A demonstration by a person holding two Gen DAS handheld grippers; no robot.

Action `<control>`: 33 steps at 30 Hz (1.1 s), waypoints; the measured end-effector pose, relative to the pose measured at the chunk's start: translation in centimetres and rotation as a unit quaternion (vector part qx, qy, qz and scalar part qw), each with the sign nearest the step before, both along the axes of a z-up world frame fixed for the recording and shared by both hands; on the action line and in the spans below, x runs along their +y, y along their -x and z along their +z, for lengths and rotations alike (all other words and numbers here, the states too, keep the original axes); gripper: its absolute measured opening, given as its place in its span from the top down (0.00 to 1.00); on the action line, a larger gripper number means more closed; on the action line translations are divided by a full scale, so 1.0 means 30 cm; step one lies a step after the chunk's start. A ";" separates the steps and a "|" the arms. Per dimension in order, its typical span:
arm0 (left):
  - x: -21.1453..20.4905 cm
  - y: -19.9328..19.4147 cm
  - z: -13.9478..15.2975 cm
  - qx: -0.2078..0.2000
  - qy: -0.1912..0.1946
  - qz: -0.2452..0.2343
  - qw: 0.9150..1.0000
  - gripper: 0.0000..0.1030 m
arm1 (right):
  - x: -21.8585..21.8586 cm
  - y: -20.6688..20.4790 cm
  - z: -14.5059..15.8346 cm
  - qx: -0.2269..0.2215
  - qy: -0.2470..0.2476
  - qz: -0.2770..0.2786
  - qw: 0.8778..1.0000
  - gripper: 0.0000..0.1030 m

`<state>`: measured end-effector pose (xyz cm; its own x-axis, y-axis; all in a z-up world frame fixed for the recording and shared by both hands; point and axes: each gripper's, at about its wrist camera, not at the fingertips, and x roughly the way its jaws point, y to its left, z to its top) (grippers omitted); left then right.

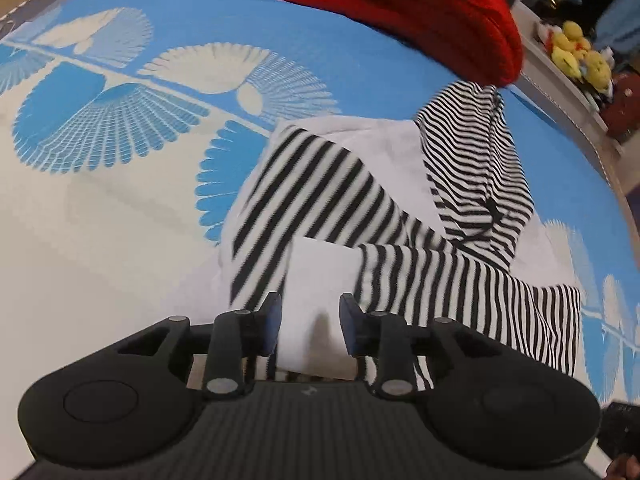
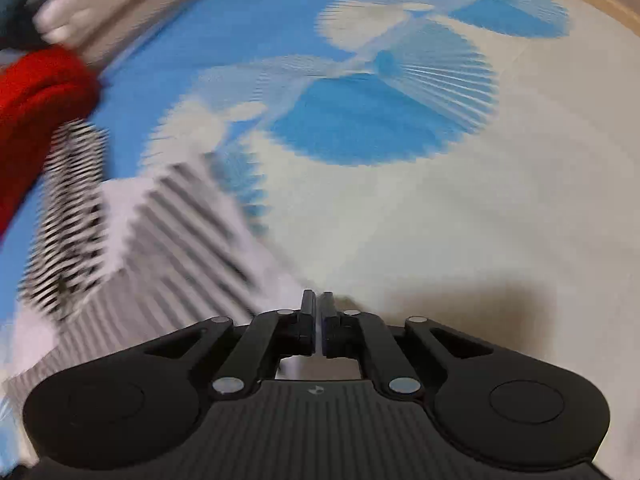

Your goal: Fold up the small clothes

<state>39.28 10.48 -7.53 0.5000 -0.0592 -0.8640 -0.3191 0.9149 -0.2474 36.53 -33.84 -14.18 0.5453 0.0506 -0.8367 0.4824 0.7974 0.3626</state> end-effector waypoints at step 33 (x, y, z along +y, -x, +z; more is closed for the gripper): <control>-0.043 -0.018 -0.116 0.057 0.035 -0.050 0.997 0.66 | 0.129 -0.032 0.018 -0.015 0.012 0.105 0.994 0.65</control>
